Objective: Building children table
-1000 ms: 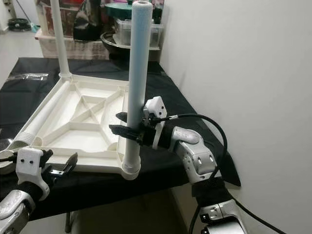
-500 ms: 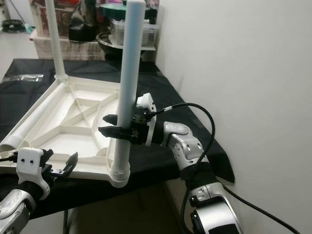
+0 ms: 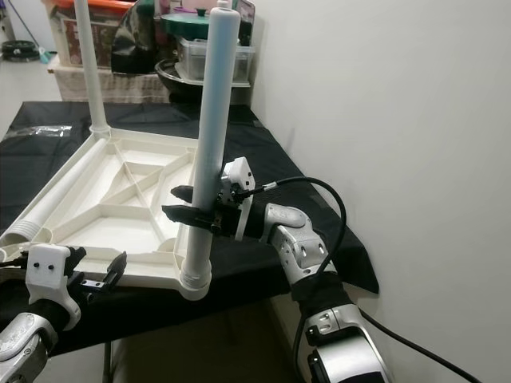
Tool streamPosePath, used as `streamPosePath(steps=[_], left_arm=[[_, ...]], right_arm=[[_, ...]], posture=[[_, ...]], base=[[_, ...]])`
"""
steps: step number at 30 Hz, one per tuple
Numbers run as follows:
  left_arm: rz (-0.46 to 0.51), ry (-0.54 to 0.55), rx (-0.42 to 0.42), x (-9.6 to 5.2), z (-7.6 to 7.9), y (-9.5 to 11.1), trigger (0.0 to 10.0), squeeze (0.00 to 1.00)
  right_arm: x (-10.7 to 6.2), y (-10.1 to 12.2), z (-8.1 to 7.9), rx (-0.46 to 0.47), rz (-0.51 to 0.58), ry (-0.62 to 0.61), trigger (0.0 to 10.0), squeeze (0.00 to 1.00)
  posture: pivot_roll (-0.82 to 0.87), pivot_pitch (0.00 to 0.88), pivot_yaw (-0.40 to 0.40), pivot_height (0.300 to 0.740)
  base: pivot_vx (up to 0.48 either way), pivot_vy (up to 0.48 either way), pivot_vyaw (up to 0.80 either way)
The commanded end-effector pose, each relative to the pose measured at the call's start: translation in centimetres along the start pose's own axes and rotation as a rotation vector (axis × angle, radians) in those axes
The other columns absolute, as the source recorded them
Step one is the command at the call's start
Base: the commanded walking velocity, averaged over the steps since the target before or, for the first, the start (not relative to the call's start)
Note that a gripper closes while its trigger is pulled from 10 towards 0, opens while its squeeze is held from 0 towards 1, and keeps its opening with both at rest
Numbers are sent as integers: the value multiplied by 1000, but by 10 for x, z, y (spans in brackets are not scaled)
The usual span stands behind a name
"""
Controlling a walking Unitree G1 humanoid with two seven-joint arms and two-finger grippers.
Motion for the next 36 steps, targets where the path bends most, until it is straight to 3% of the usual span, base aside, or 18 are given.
streamPosePath(steps=[1, 2, 3, 5, 9, 10, 11, 12, 16, 20, 25, 35, 36], left_arm=[[-12, -2, 9, 1, 1, -3, 10000, 0], [-13, 0, 9, 0, 0, -3, 10000, 0], [-13, 0, 9, 0, 0, -3, 10000, 0], [-14, 1, 8, 0, 0, -4, 10000, 0], [-15, -2, 6, 1, 2, -5, 10000, 0], [-16, -2, 7, 1, 2, -5, 10000, 0], [-16, -2, 7, 1, 2, -5, 10000, 0], [-16, -1, 10, 1, 1, -5, 10000, 0], [-14, 6, 12, 2, -1, -4, 10000, 0], [-14, 7, 12, 2, 1, -5, 10000, 0], [-16, 10, 11, 1, 0, -6, 10000, 0], [-17, 13, 9, 1, 1, -6, 10000, 0], [-17, 15, 10, 1, 0, -7, 10000, 0]], right_arm=[[-16, -68, 8, 80, -307, -246, 0, 0], [-22, -74, 18, 103, -342, -400, 0, 0], [-22, -74, 18, 103, -342, -400, 0, 0], [-32, -84, 29, 138, -393, -593, 0, 0], [-46, -98, 34, 180, -451, -745, 0, 0], [-52, -100, 40, 190, -454, -836, 0, 0], [-52, -100, 40, 190, -454, -836, 0, 0], [-63, -101, 48, 202, -456, -979, 0, 0], [-77, -101, 55, 206, -445, -1175, 0, 0], [-86, -100, 60, 195, -434, -1316, 0, 0], [-90, -97, 63, 188, -419, -1391, 0, 0], [-76, -97, 61, 182, -415, -1403, 0, 0], [-75, -95, 61, 183, -416, -1399, 10000, 0]], posture=[[88, 0, -122, 740], [80, 0, -122, 740], [80, 0, -122, 740], [81, 0, -121, 740], [79, 0, -119, 740], [79, 0, -119, 740], [79, 0, -119, 740], [79, 0, -119, 740], [81, 0, -123, 740], [83, 0, -125, 740], [83, 0, -125, 740], [83, 0, -127, 740], [83, 0, -127, 740]], base=[[0, 0, 0], [0, 0, 0], [0, 0, 0], [0, 0, 0], [0, 0, 0], [0, 0, 0], [0, 0, 0], [0, 0, 0], [0, 0, 0], [0, 0, 0], [0, 0, 0], [0, 0, 0], [0, 0, 0]])
Point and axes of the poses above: a point about 5 cm out from each wrist's last joint towards the gripper, its own x axis pointing out of the wrist towards the gripper, its own y axis along the axis of the wrist's last joint, z = x × y, the point moved 1 cm from there along x, pointing out of the wrist towards the gripper, and after that the axes turned 2 degrees about -x, right-handed, at the moved point
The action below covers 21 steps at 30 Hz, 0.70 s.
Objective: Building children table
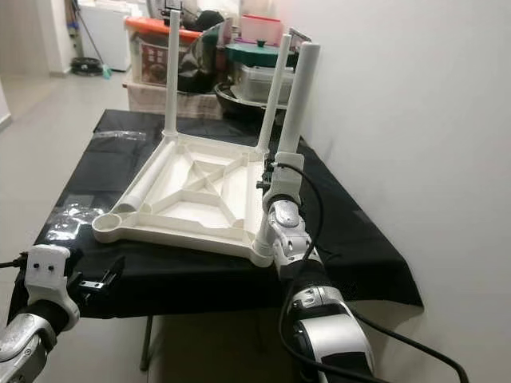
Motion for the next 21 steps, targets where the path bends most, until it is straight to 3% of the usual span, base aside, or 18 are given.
streamPosePath(steps=[1, 13, 21], left_arm=[[-12, 1, -6, 1, 2, -5, 10000, 0], [-17, 0, -6, 1, 2, -6, 10000, 0], [-17, -2, -1, 1, 1, -5, 10000, 0]], right_arm=[[-12, -68, 14, -44, -275, -56, 10000, 0], [-13, -72, 19, 53, -318, -98, 10000, 0], [-14, -75, 20, 72, -321, -97, 10000, 0]], posture=[[83, 0, -131, 740], [78, 0, -125, 740], [79, 0, -121, 740]], base=[[0, 0, 0], [0, 0, 0], [0, 0, 0]])
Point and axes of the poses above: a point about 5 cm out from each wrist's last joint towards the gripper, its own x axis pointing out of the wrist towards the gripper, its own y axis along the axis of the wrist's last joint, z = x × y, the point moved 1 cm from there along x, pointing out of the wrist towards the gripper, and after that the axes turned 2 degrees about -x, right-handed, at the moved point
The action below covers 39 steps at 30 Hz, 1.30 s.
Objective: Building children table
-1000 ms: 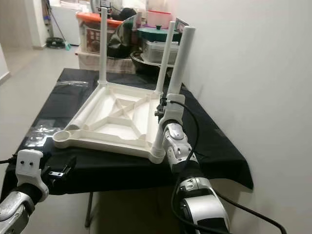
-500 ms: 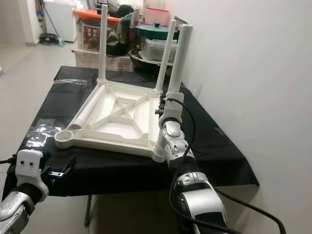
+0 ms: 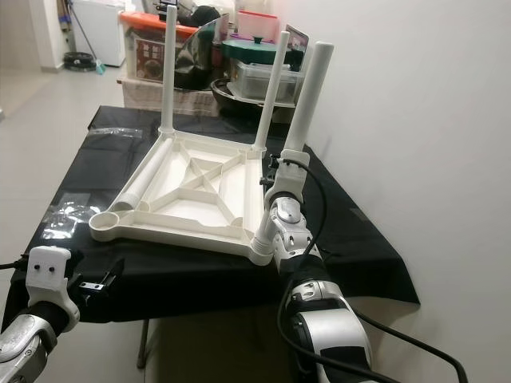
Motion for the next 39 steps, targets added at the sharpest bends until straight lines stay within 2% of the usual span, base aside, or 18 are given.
streamPosePath(steps=[1, 3, 4, 5, 8, 10, 11, 12, 13, 15, 18, 20, 24, 27, 30, 34, 35, 39], left_arm=[[-3, -7, 1, 1, 2, -2, 10000, 0], [-3, -7, 1, 2, 2, -2, 10000, 0], [-2, -8, 2, 2, 1, -2, 10000, 0], [-3, -9, 2, 2, 1, -2, 10000, 0], [-3, -9, 3, 2, 1, -2, 10000, 0], [-4, -10, 3, 2, 1, -2, 10000, 0], [-4, -10, 3, 2, 1, -2, 10000, 0], [-5, -13, 3, 2, 1, -2, 10000, 0], [-5, -13, 3, 2, 1, -2, 10000, 0], [-3, -18, 3, 3, 2, -1, 10000, 0], [3, -29, -2, 4, 3, 1, 10000, 0], [9, -45, -5, 4, 3, 3, 10000, 0], [11, -52, -5, 4, 3, 4, 10000, 0], [22, -116, -12, 4, 7, 9, 10000, 0], [28, -142, -17, 4, 9, 11, 10000, 0], [30, -325, -20, 2, 21, 21, 10000, 0], [30, -325, -20, 2, 21, 21, 10000, 0], [-2, -418, 34, 4, 21, 22, 10000, 0]], right_arm=[[-13, -71, 20, 1, -276, -61, 10000, 0], [-11, -64, 19, 9, -247, -47, 10000, 0], [-7, -50, 16, 9, -196, -19, 10000, 0], [-2, -20, 8, -4, -93, 45, 10000, 0], [-1, -6, 4, 2, -54, 78, 10000, 0], [-1, 27, -5, 7, 40, 158, 10000, 0], [-1, 27, -5, 7, 40, 158, 10000, 0], [-2, 47, -9, 4, 93, 211, 10000, 0], [-2, 47, -9, 4, 93, 211, 10000, 0], [-5, 76, -15, 2, 165, 297, 10000, 0], [-9, 94, -21, -3, 205, 389, 10000, 0], [-15, 110, -26, 27, 235, 479, 10000, 0], [-19, 118, -28, 17, 262, 520, 10000, 0], [-31, 134, -37, 42, 270, 687, 10000, 0], [-34, 132, -42, 65, 250, 740, 10000, 0], [-57, 121, -73, 103, 193, 958, 10000, 0], [-57, 121, -73, 103, 193, 958, 10000, 0], [-90, 108, -103, 82, 138, 1184, 10000, 0]], posture=[[79, 0, -118, 740], [79, 0, -118, 740], [79, 0, -116, 740], [77, 0, -115, 740], [77, 0, -115, 740], [70, 0, -108, 740], [70, 0, -108, 740], [68, 0, -105, 740], [68, 0, -105, 740], [67, 0, -104, 740], [68, 0, -104, 740], [69, 0, -103, 740], [69, 0, -101, 740], [69, 0, -99, 740], [69, 0, -99, 740], [70, 0, -93, 740], [70, 0, -93, 740], [70, 0, -84, 740]], base=[[0, 0, 0], [0, 0, 0], [0, 0, 0], [0, 0, 0], [0, 0, 0], [0, 0, 0], [0, 0, 0], [0, 0, 0], [0, 0, 0], [0, 0, 0], [0, 0, 0], [0, 0, 0], [0, 0, 0], [0, 0, 0], [0, 0, 0], [0, 0, 0], [0, 0, 0], [0, 0, 0]])
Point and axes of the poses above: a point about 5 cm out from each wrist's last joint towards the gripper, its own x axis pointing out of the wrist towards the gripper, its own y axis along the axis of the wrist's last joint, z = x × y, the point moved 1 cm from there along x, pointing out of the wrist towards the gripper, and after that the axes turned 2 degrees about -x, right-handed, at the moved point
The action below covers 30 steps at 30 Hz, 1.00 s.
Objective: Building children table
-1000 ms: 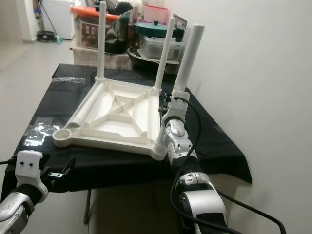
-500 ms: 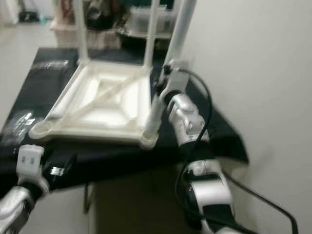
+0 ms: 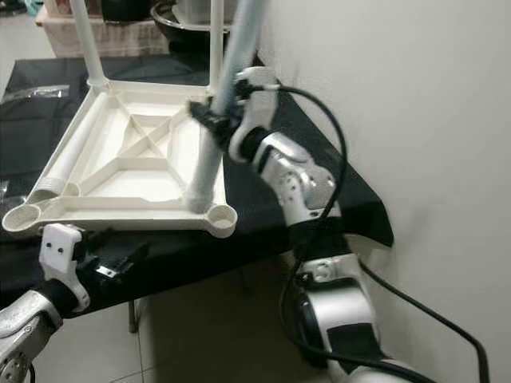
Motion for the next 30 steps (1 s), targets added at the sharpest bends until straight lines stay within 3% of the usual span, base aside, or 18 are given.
streamPosePath(steps=[1, 3, 6, 9, 20, 28, 29, 30], left_arm=[[-27, -37, -6, 0, 0, -3, 10000, 0], [-28, -55, -3, 1, -1, -1, 10000, 0], [-29, -60, -2, 1, -1, -1, 10000, 0], [-48, -120, -15, 2, 0, -1, 10000, 0], [-56, -218, -4, 12, 3, 3, 10000, 0], [-33, -303, 34, 28, 9, 14, 10000, 0], [-26, -319, 30, 28, 10, 14, 1294, 0], [-26, -319, 30, 28, 10, 14, 1294, 0]], right_arm=[[1, 2, -18, 0, -2, 102, 10000, 0], [1, 2, -30, 13, -11, 162, 10000, 0], [1, 2, -32, 17, -13, 176, 10000, 0], [1, 7, -49, 47, -13, 247, 10000, 0], [-2, 0, -69, 67, -49, 329, 10000, 0], [-6, -10, -83, 98, -101, 374, 10000, 0], [-6, -11, -83, 100, -106, 373, 10000, 0], [-6, -11, -83, 100, -106, 373, 10000, 0]], posture=[[70, 0, -84, 740], [69, 0, -83, 740], [69, 0, -83, 740], [64, 0, -77, 740], [59, 0, -75, 740], [49, 0, -71, 740], [47, 0, -69, 740], [47, 0, -69, 740]], base=[[0, 0, 0], [0, 0, 0], [0, 0, 0], [0, 0, 0], [0, 0, 0], [0, 0, 0], [0, 0, 0], [0, 0, 0]])
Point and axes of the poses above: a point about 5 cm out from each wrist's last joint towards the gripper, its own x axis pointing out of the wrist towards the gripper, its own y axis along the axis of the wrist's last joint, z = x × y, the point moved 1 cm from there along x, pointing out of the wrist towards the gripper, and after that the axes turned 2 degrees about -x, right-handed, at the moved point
